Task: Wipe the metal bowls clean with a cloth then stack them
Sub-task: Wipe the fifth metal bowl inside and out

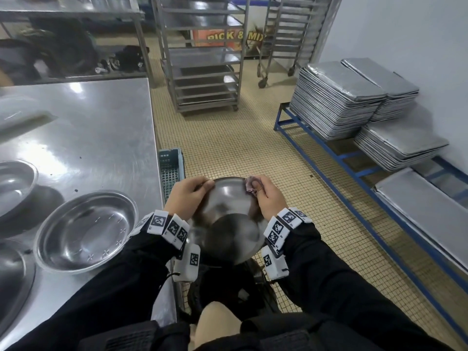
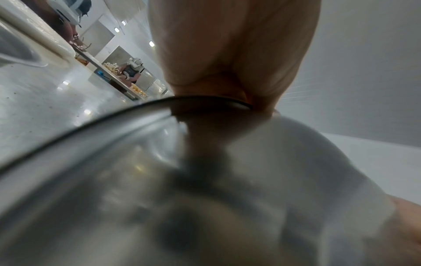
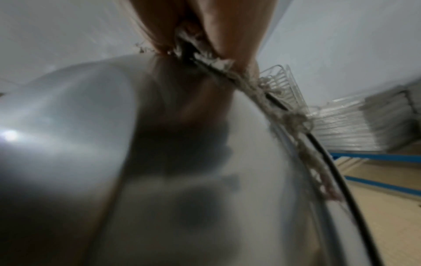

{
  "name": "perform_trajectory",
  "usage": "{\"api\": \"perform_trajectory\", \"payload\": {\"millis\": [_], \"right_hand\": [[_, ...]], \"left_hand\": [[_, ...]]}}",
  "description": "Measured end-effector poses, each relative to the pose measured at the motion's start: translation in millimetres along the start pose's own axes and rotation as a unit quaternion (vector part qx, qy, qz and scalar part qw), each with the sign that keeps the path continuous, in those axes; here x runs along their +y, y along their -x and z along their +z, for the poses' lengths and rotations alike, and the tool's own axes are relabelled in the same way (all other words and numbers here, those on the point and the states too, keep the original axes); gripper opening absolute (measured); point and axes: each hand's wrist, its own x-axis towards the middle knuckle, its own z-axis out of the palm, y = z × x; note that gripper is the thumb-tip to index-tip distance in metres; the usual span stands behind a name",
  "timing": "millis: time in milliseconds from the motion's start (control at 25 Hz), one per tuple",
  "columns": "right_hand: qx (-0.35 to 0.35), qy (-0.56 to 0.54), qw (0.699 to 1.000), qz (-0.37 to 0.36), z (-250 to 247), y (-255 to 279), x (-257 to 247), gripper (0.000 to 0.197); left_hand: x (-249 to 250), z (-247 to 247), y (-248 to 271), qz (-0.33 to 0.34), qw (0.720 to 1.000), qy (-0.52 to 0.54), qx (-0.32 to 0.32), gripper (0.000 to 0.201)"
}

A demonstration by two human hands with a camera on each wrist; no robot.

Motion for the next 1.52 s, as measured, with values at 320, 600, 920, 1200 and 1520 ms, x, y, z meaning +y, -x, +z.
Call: {"api": "perform_trajectory", "payload": {"millis": [320, 600, 920, 1200, 1520], "right_hand": [[0.126, 0.145, 0.981, -0.006, 11, 3, -8, 0.028], [0.128, 0.127, 0.968, -0.173, 41, 7, -43, 0.028], [0.150, 0.116, 0.972, 0.141, 3, 3, 12, 0.028], [0.102, 0.214, 0.968, -0.085, 43, 17, -57, 0.045], [0.130, -0.053, 0.969, 0.204, 16, -6, -18, 0.045]], "left_hand": [[7, 5, -11, -0.060, 0.998, -0.019, 0.009, 0.034], [28, 8, -12, -0.023, 0.997, -0.065, 0.032, 0.028], [19, 4, -7, -0.068, 0.995, -0.031, 0.064, 0.036], [27, 9, -13, -0.053, 0.995, -0.008, 0.080, 0.032], [23, 9, -10, -0.057, 0.983, 0.085, 0.150, 0.036]]}}
